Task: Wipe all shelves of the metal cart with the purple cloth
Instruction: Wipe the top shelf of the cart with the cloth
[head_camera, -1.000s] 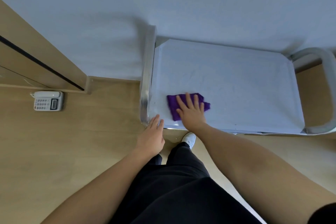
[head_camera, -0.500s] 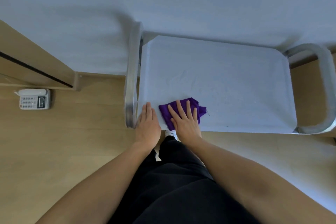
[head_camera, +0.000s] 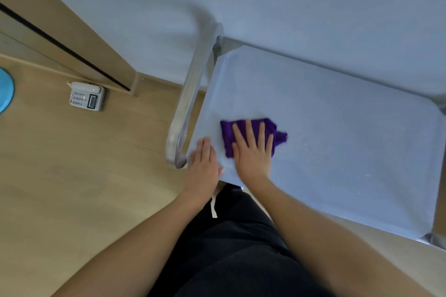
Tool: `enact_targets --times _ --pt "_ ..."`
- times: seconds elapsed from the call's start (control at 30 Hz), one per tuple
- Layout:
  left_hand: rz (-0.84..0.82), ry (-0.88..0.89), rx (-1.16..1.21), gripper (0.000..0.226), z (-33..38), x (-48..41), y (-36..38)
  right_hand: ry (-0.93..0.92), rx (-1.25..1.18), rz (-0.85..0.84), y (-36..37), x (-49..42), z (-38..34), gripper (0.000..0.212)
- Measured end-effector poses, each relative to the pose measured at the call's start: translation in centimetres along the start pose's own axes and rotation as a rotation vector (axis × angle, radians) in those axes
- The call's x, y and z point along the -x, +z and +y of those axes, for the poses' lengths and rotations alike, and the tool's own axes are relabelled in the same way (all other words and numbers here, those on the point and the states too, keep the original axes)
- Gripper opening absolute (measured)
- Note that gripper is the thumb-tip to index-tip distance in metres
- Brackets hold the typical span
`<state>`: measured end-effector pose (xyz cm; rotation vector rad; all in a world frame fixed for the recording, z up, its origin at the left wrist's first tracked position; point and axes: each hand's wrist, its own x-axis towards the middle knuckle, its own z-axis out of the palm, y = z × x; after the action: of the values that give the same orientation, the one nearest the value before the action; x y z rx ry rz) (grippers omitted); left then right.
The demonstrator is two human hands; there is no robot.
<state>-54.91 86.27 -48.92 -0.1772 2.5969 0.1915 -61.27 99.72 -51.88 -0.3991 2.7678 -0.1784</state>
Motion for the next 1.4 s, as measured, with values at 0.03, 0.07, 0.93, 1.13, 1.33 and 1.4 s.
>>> enact_targets --times 0.03,0.07,0.93,1.13,1.33,1.4 --pt "-0.004 -0.010 -0.001 0.074 0.2 0.0 0.0 -0.004 -0.008 -0.025 0.2 1.3 0.1 0.052" --pt "-0.004 -0.019 -0.003 0.075 0.3 0.0 0.2 -0.008 -0.015 -0.054 0.4 2.0 0.2 0.052" --pt "0.043 0.031 0.081 0.079 -1.4 0.2 1.2 -0.021 0.019 -0.059 -0.8 -5.3 -3.2 0.052" --pt "0.026 0.070 0.089 0.078 -1.9 0.3 1.4 0.063 -0.089 -0.024 -5.5 -18.6 -3.5 0.051" --pt "0.039 0.081 0.095 0.078 -1.9 0.3 1.4 0.032 -0.043 -0.009 -5.4 -18.6 -2.9 0.052" --pt "0.044 0.079 0.083 0.077 -1.8 0.3 1.3 0.034 -0.032 -0.004 -4.0 -13.8 -3.4 0.052"
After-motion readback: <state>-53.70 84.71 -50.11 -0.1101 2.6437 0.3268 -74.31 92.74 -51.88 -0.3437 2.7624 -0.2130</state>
